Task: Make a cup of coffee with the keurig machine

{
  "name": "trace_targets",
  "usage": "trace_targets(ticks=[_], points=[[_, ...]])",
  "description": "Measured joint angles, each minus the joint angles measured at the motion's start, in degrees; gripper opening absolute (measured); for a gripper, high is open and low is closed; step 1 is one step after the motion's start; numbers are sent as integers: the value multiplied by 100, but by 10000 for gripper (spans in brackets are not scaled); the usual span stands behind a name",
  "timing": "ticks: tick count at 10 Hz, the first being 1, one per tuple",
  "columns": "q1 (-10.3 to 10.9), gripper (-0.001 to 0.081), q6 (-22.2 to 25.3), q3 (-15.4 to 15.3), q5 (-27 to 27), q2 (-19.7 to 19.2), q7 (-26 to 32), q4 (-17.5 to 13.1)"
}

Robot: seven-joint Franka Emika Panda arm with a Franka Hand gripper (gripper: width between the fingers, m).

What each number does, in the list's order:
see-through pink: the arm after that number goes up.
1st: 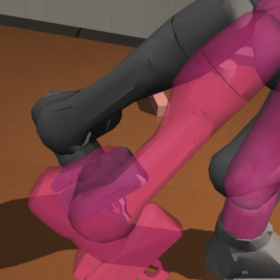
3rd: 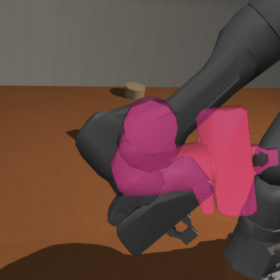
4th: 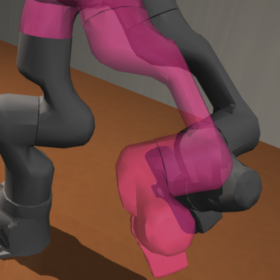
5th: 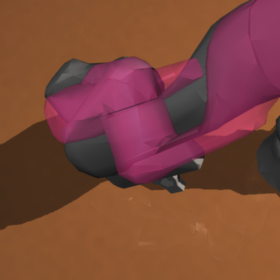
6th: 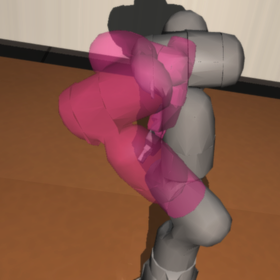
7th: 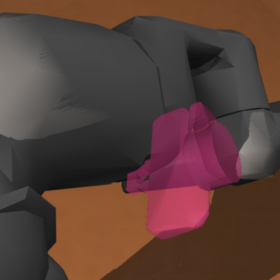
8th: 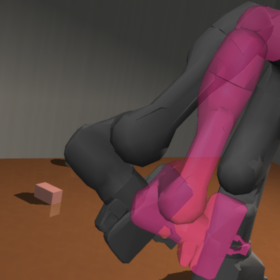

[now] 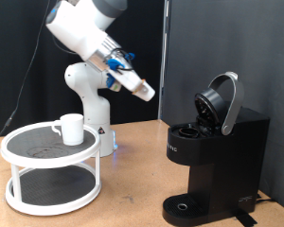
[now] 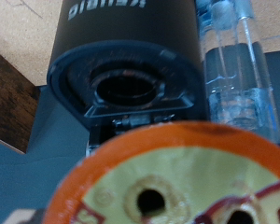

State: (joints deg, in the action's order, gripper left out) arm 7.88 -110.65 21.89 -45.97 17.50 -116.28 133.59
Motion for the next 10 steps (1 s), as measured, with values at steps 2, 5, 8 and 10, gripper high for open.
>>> trace_targets(ticks=[2, 5, 8, 10], points=[[110, 339, -344, -278, -97, -103, -201, -118], [252, 339, -635, -606, -181, -366, -454, -386], [309, 339, -714, -742, -187, -582, -502, -566], [309, 339, -714, -760, -92, -597, -486, -516]])
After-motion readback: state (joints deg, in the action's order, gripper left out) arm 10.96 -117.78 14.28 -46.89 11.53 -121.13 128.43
